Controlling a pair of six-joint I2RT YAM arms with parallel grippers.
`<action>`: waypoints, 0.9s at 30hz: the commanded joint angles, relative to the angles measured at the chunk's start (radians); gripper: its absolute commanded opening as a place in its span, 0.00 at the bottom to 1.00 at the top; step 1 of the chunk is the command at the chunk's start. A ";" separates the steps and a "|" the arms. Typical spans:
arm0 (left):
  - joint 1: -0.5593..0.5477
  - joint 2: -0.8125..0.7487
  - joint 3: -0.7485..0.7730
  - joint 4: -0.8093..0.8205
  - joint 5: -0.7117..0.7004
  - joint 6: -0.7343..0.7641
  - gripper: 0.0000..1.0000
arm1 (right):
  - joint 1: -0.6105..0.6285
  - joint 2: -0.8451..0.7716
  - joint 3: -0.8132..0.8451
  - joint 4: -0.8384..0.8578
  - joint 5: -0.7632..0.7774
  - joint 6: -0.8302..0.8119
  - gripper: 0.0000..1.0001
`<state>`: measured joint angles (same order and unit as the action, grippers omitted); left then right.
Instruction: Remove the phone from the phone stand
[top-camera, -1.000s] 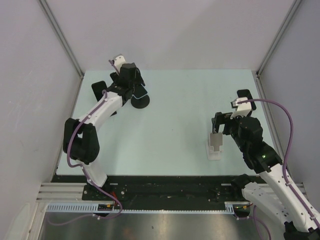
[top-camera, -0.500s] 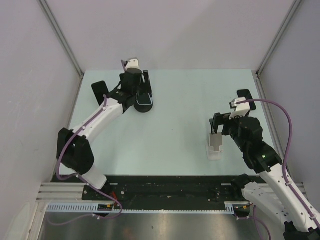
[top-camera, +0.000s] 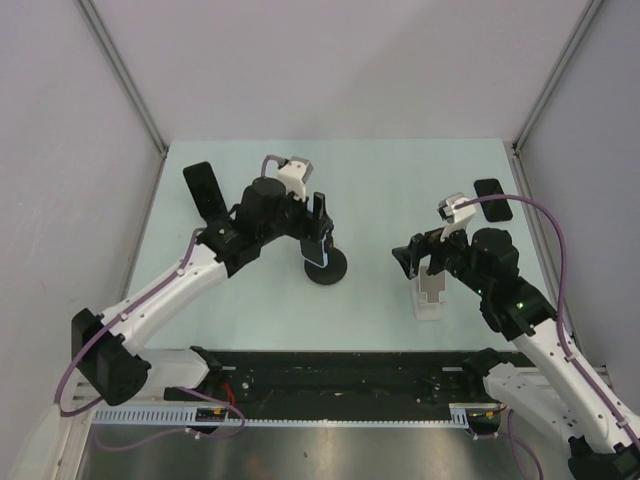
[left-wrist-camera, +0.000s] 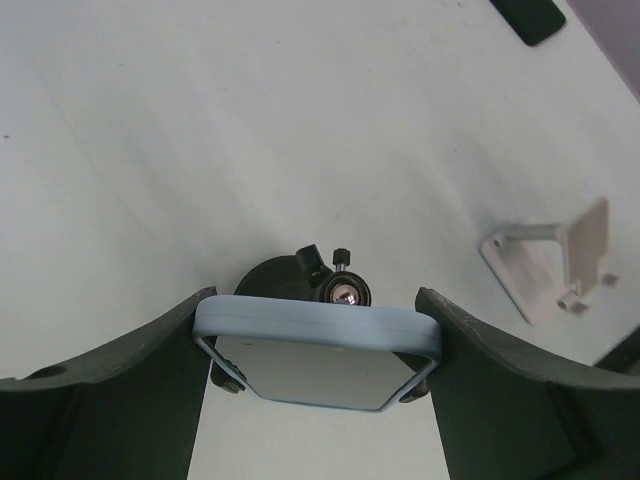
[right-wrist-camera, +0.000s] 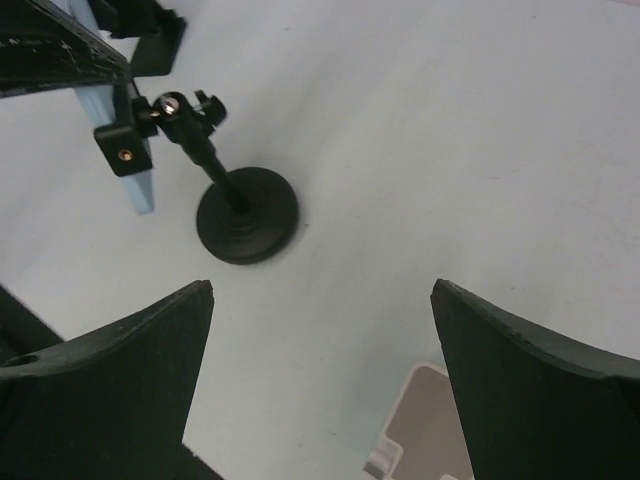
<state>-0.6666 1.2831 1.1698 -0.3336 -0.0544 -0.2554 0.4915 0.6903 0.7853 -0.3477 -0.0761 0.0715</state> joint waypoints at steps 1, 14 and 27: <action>-0.042 -0.134 -0.021 0.154 0.090 0.027 0.00 | 0.021 0.040 0.002 0.099 -0.213 0.042 0.95; -0.126 -0.220 -0.166 0.206 0.082 -0.062 0.00 | 0.278 0.242 -0.055 0.390 -0.211 0.169 0.85; -0.151 -0.235 -0.219 0.240 0.091 -0.123 0.01 | 0.381 0.393 -0.087 0.546 -0.128 0.235 0.72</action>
<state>-0.7959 1.0908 0.9344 -0.2695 0.0078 -0.3153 0.8562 1.0576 0.6998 0.0937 -0.2401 0.2802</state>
